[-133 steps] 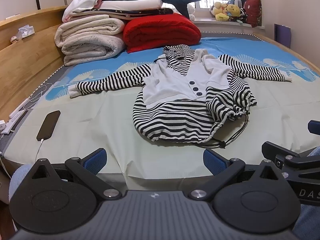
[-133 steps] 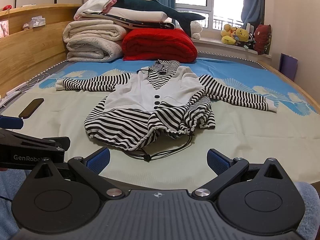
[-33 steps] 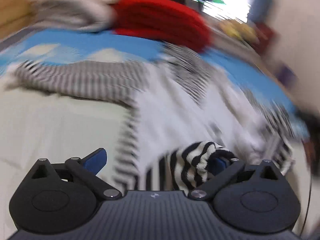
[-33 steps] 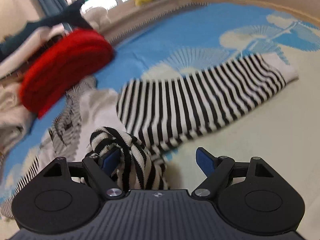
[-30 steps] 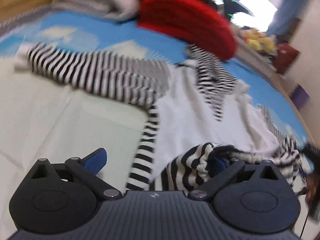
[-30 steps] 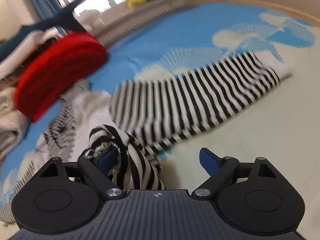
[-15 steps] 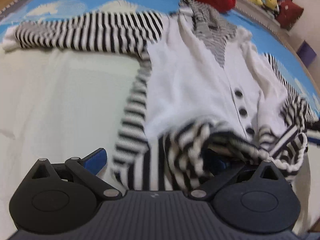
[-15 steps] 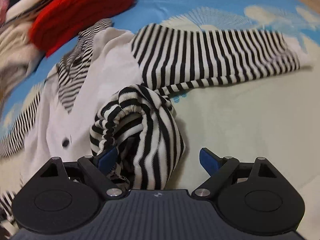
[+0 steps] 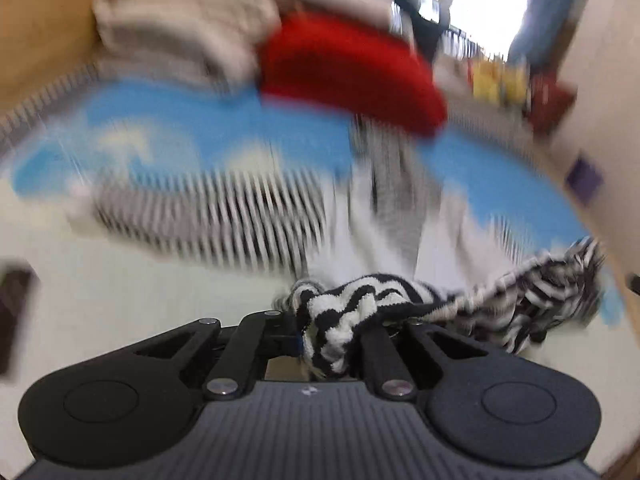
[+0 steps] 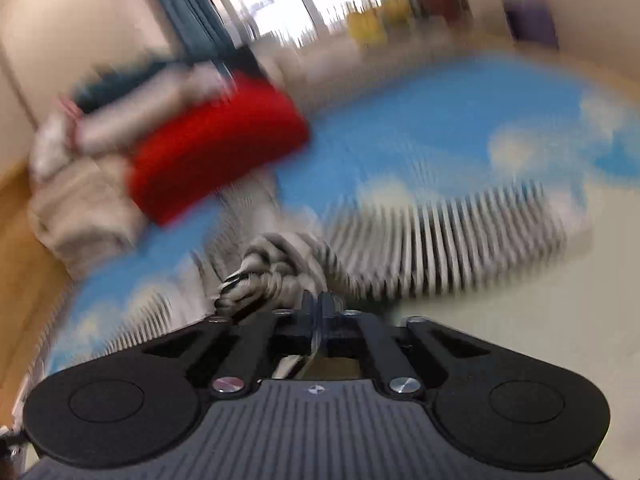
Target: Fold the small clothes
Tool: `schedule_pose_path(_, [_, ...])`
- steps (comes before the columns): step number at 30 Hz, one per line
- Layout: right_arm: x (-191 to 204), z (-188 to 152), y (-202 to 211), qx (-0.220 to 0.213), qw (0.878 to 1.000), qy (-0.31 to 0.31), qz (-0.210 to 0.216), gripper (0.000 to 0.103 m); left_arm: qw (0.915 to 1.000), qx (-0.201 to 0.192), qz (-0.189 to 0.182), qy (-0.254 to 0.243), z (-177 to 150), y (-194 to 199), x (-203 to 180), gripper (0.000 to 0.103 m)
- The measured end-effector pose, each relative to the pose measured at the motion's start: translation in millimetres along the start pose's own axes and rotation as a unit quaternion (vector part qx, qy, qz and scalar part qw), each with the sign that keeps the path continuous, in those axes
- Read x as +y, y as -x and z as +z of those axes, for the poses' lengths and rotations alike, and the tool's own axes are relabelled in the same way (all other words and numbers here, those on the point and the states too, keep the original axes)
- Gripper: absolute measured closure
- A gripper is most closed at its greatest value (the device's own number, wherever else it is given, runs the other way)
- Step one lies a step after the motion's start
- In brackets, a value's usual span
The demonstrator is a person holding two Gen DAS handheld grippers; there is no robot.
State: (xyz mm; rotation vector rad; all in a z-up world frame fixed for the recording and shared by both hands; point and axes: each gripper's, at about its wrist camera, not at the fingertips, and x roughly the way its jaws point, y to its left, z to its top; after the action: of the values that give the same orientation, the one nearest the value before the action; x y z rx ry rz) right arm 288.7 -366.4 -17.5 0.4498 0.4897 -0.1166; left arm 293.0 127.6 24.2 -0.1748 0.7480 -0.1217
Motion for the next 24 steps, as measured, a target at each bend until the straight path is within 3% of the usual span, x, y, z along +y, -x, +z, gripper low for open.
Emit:
schedule_pose_path(1, [8, 11, 27, -0.045, 0.999, 0.029, -0.010, 0.103, 0.9999, -0.010, 0.009, -0.003, 6, 14, 5, 0.096])
schedule_pose_path(2, [8, 16, 42, -0.061, 0.997, 0.038, -0.022, 0.103, 0.9999, 0.003, 0.015, -0.004, 6, 14, 7, 0.096])
schedule_pose_path(5, [-8, 9, 40, 0.011, 0.998, 0.052, -0.028, 0.103, 0.9975, 0.067, 0.023, 0.011, -16, -5, 20, 0.096])
schedule_pose_path(8, [-19, -36, 27, 0.090, 0.995, 0.039, 0.003, 0.098, 0.9939, 0.103, 0.015, 0.037, -37, -22, 24, 0.096])
schedule_pose_path(9, [-16, -54, 21, 0.109, 0.993, 0.042, 0.004, 0.091, 0.9929, 0.112, 0.013, 0.038, -43, -27, 21, 0.096])
schedule_pose_path(10, [-11, -74, 15, 0.128, 0.990, 0.052, 0.005, 0.071, 0.9930, 0.114, 0.017, 0.026, -49, -30, 19, 0.096])
schedule_pose_path(12, [1, -117, -1, 0.169, 0.983, 0.074, 0.000, 0.049, 0.9935, 0.112, 0.021, 0.003, -53, -34, 16, 0.096])
schedule_pose_path(16, [38, -171, -25, 0.193, 0.974, 0.116, -0.002, 0.049, 0.9938, 0.108, 0.027, -0.003, -52, -38, 19, 0.096])
schedule_pose_path(20, [66, -181, -63, 0.154, 0.976, 0.149, -0.025, 0.049, 0.9937, 0.109, 0.028, -0.003, -53, -40, 28, 0.096])
schedule_pose_path(24, [76, -185, -121, 0.183, 0.966, 0.175, -0.055, 0.051, 0.9926, 0.116, 0.034, -0.001, -54, -45, 38, 0.096])
